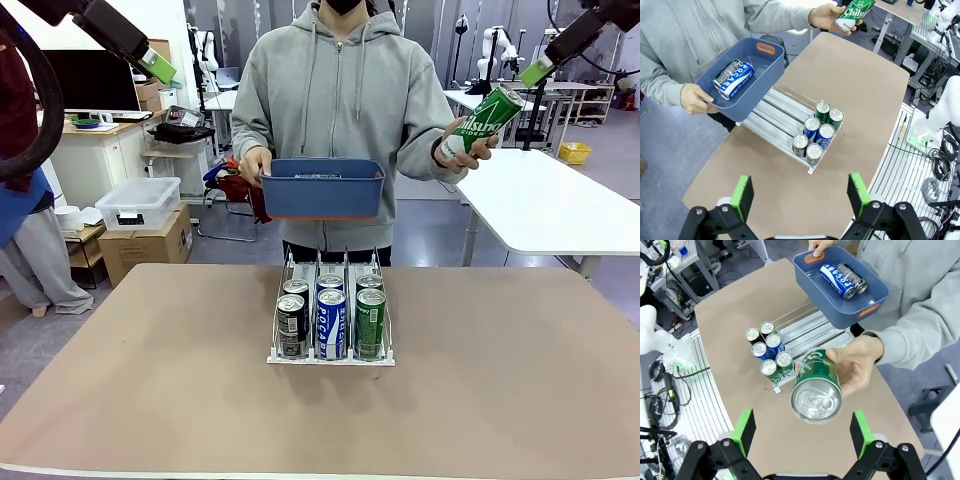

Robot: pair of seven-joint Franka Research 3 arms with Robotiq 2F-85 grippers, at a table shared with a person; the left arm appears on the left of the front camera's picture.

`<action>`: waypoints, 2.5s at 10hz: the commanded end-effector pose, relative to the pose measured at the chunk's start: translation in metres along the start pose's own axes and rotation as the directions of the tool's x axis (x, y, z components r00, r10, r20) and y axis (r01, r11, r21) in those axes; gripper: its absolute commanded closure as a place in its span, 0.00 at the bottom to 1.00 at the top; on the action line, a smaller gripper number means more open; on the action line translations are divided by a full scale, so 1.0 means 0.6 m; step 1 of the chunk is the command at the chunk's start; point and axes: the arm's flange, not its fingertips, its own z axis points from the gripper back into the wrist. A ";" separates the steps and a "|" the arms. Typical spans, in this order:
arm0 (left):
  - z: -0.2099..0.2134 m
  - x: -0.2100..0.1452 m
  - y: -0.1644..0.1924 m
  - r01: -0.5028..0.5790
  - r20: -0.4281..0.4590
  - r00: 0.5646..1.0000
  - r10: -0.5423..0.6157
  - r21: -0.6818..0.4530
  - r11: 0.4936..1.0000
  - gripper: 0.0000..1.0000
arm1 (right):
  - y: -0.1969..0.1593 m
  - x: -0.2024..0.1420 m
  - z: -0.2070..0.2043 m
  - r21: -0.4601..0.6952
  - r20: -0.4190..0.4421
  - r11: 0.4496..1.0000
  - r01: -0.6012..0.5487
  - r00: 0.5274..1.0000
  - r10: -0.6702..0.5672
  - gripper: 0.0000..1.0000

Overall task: Fill the beverage cans into the dispenser.
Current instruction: Pick up the Sprite handed by the human.

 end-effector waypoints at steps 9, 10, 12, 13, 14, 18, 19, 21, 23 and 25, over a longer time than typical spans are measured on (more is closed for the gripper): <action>0.000 0.000 0.000 0.000 0.000 1.000 0.000 0.000 1.000 0.00 | -0.027 0.027 -0.055 0.010 -0.060 0.999 -0.043 0.997 0.043 0.00; 0.000 0.000 0.000 0.000 0.000 1.000 0.000 0.000 1.000 0.00 | -0.029 0.027 -0.061 0.017 -0.069 0.999 -0.040 0.997 0.041 0.00; 0.000 0.000 0.000 0.000 0.000 1.000 0.000 0.000 1.000 0.00 | -0.035 0.027 -0.077 0.046 -0.078 0.998 -0.032 0.996 0.036 0.00; 0.000 0.000 0.000 0.000 0.000 1.000 0.000 0.000 1.000 0.00 | -0.037 0.028 -0.089 0.052 -0.078 0.998 -0.021 0.997 0.025 0.00; 0.000 0.000 0.000 0.000 0.000 1.000 0.000 0.000 1.000 0.00 | -0.043 0.030 -0.093 0.053 -0.081 0.998 -0.020 0.996 0.025 0.00; 0.000 0.000 0.000 0.000 0.000 1.000 0.000 0.000 1.000 0.00 | -0.041 0.026 -0.102 0.058 -0.080 0.998 -0.004 0.997 0.008 0.00; 0.000 0.000 0.000 0.000 0.000 1.000 0.000 0.000 1.000 0.00 | -0.041 0.026 -0.102 0.058 -0.080 0.998 -0.004 0.997 0.008 0.00; 0.000 0.000 0.000 0.000 0.000 1.000 0.000 0.000 1.000 0.00 | -0.043 0.025 -0.101 0.055 -0.080 0.998 -0.001 0.997 0.005 0.59; 0.000 0.000 0.000 0.000 0.000 1.000 0.000 0.000 1.000 0.00 | -0.041 0.025 -0.095 0.059 -0.072 0.998 0.004 0.997 0.000 1.00; 0.000 0.000 0.000 0.000 0.000 1.000 0.000 0.000 1.000 0.00 | -0.040 0.022 -0.092 0.066 -0.068 0.998 0.017 0.998 -0.013 1.00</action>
